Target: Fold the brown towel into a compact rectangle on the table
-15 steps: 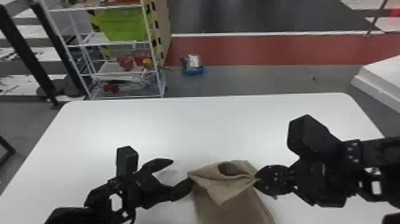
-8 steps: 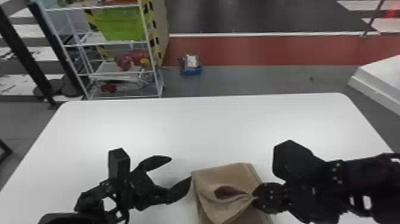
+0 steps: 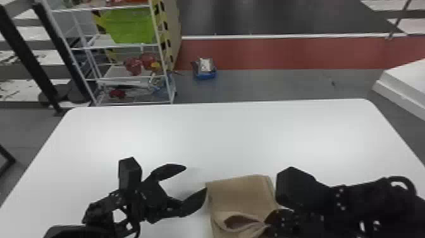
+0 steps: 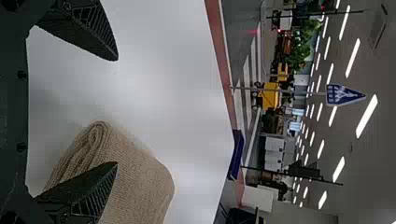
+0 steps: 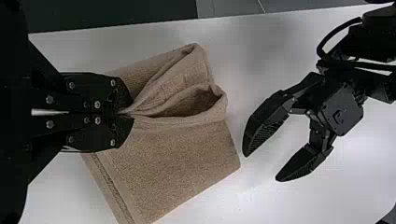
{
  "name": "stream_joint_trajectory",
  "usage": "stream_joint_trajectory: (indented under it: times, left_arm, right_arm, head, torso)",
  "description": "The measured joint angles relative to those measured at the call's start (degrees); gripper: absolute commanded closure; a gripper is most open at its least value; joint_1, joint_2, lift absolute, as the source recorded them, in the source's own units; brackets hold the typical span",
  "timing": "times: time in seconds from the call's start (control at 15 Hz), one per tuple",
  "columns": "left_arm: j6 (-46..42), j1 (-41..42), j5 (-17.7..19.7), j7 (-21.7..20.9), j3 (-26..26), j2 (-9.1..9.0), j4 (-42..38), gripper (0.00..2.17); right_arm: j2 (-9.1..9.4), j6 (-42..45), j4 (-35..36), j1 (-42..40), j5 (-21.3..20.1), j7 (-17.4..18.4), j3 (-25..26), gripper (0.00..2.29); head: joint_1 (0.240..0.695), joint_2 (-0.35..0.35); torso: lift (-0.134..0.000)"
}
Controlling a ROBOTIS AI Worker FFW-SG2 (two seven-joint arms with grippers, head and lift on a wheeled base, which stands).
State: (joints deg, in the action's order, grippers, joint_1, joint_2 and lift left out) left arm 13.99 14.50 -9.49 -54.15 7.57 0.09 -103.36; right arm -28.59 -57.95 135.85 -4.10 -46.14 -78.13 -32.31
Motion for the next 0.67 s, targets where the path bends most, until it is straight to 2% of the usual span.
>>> stream_joint_trajectory:
  times: [0.67]
  left_arm:
    - [0.0,-0.2,-0.1,-0.6,-0.1,0.0,0.1,0.09]
  right_arm:
    - [-0.91,-0.6,1.9,-0.9,-0.7,0.0,-0.2,1.18]
  head:
    - [0.695,0.066]
  torso:
    - [-0.123]
